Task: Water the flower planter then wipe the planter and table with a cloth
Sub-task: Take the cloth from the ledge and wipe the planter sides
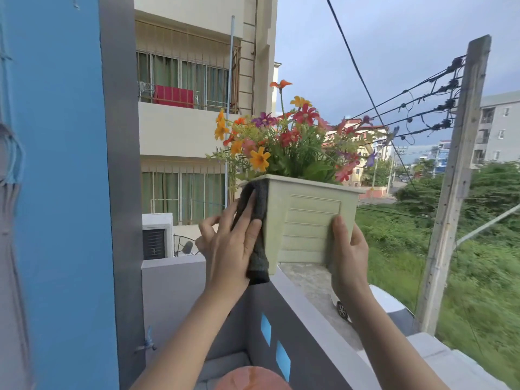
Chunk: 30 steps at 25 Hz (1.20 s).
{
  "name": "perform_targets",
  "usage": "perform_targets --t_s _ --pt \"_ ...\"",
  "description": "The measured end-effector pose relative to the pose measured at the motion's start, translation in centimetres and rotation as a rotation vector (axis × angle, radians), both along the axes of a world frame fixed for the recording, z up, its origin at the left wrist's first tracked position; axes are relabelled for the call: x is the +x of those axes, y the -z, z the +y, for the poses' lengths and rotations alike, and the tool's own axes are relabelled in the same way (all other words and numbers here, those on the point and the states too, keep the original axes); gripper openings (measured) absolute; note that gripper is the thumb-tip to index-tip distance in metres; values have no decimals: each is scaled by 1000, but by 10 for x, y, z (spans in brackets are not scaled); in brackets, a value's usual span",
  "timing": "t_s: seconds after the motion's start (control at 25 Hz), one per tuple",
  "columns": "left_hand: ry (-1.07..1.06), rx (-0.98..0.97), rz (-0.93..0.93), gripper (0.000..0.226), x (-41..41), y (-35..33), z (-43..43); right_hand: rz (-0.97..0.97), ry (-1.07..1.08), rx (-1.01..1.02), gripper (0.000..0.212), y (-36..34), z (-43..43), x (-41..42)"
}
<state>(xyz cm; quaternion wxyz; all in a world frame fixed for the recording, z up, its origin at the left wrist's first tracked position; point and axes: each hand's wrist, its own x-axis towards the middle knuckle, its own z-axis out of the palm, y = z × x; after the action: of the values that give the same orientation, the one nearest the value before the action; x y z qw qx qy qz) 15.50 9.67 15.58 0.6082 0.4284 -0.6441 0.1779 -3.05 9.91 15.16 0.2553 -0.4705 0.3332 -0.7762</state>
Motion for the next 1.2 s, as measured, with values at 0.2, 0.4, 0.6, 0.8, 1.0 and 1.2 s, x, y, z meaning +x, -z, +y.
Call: perform_targets --t_s 0.2,0.4,0.6,0.8,1.0,1.2 --pt "677 489 401 48 -14 14 34 46 -8 -12 27 0 8 -5" --pt "1006 317 332 47 -16 19 56 27 -87 28 55 3 13 -5" --pt "673 195 202 47 -5 -10 27 39 -205 -12 89 -9 20 -6" --pt "809 217 407 45 -18 0 34 -16 -158 -12 41 -2 21 -2" --pt "683 -269 68 37 -20 3 42 88 -115 24 51 0 21 -5" --pt "599 -164 191 37 -3 -25 32 64 -208 1 75 -5 20 -10"
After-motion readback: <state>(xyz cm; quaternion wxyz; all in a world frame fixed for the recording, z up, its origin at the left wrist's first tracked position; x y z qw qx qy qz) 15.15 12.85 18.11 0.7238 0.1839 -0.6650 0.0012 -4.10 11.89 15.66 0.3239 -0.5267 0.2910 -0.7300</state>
